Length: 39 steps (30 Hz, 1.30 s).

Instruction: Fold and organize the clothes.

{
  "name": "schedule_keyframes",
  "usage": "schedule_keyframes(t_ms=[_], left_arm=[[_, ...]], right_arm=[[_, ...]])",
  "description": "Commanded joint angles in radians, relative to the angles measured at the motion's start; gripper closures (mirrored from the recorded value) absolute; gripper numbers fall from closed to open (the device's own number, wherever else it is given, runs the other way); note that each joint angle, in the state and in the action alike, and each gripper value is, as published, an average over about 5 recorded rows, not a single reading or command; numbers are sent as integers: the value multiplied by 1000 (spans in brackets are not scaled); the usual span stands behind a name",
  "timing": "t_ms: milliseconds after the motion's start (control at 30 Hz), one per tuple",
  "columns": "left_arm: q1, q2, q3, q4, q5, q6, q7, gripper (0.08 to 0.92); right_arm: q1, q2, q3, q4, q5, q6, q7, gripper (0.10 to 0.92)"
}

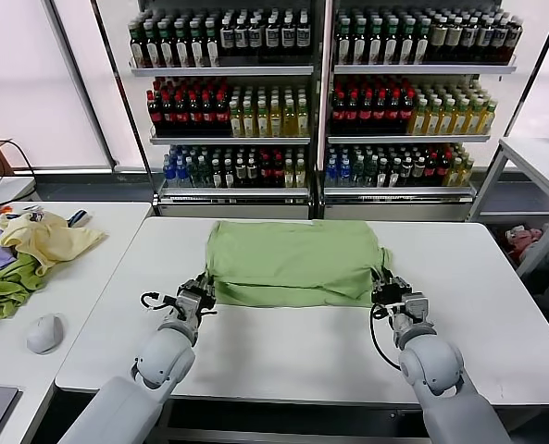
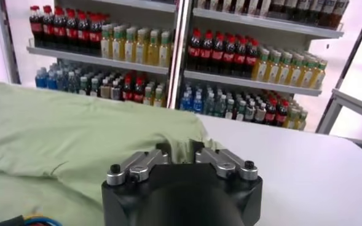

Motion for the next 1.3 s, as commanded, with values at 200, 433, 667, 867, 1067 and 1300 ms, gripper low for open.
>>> schedule_keyframes(t_ms=[200,433,667,867,1067,1300], left_arm=[[85,-24,-46,-7,-61,22,-18,402],[49,-32,-41,6,-121,21,-25,215],[56,-30,-38,-4,-137,13,-24,307],[47,-31,-36,16,-161,10,-23,480],[35,-35,-35,28,-192,8,-21,653],[87,-33,-58,-41,-217,-13,-15,851]], right_arm=[[-80,4,75,21,31,-80,37,298],[-47,13,37,-20,116,-126,41,205],[-18,13,12,-70,155,-112,32,309],[5,7,0,-110,160,-103,22,481],[4,4,-8,-119,164,-93,11,645],[-38,-9,13,-72,164,-65,-1,829]])
